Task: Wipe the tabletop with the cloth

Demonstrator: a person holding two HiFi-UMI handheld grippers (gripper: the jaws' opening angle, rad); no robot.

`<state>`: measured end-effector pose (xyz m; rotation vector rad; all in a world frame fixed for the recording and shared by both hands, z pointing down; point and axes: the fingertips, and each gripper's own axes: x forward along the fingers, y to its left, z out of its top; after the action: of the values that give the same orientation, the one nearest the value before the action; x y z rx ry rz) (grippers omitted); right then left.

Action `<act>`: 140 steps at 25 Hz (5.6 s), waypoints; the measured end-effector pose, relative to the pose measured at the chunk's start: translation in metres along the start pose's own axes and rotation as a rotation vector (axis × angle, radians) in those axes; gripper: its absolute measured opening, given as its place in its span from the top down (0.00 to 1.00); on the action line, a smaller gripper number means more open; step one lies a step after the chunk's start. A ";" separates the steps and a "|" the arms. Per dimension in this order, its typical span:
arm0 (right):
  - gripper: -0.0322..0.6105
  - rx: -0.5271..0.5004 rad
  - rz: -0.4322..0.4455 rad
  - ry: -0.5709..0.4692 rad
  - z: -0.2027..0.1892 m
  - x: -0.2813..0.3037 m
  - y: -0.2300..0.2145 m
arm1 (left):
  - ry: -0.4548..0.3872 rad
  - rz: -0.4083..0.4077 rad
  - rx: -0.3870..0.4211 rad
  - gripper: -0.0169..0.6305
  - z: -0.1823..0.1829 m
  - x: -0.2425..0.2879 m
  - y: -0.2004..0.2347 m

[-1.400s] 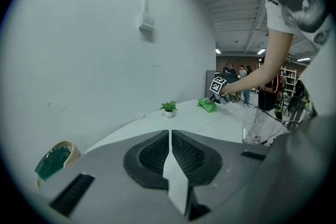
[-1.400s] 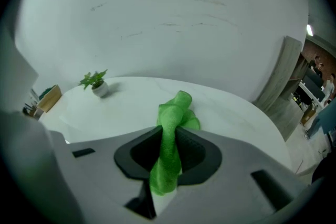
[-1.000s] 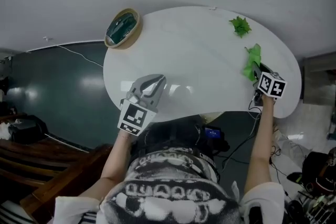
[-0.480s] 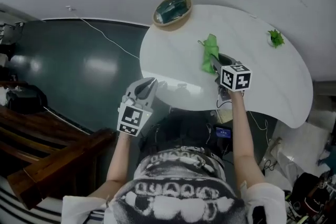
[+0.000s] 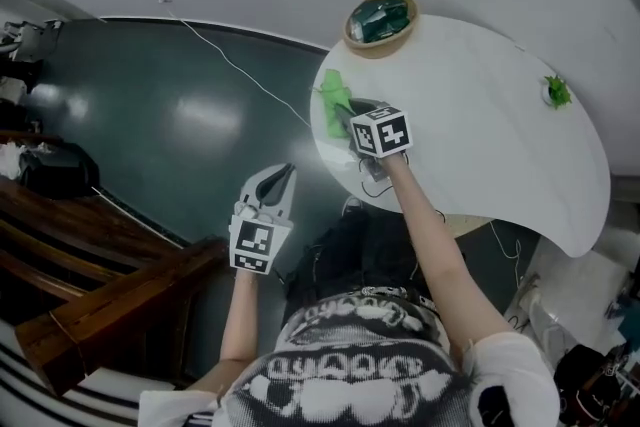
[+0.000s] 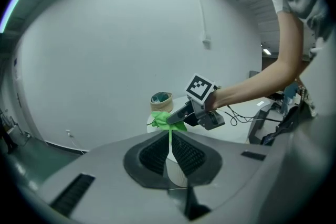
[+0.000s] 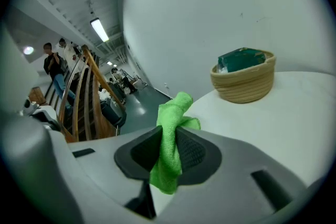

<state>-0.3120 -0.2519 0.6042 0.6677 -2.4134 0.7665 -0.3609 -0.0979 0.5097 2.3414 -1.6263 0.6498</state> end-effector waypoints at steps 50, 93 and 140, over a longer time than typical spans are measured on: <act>0.84 0.440 -0.771 0.053 -0.348 -0.651 -0.518 | -0.118 -0.416 0.187 0.95 0.190 0.213 -0.498; 0.84 0.179 -0.253 -0.110 -0.140 -0.279 -0.146 | -0.022 -0.100 0.073 0.95 0.032 -0.003 -0.223; 0.84 0.333 -0.479 0.022 -0.327 -0.456 -0.265 | -0.092 -0.272 0.140 0.95 0.079 0.036 -0.410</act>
<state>0.2877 -0.1028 0.6618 1.2998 -1.9946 0.9591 0.0485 -0.0113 0.4868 2.6648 -1.2975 0.6233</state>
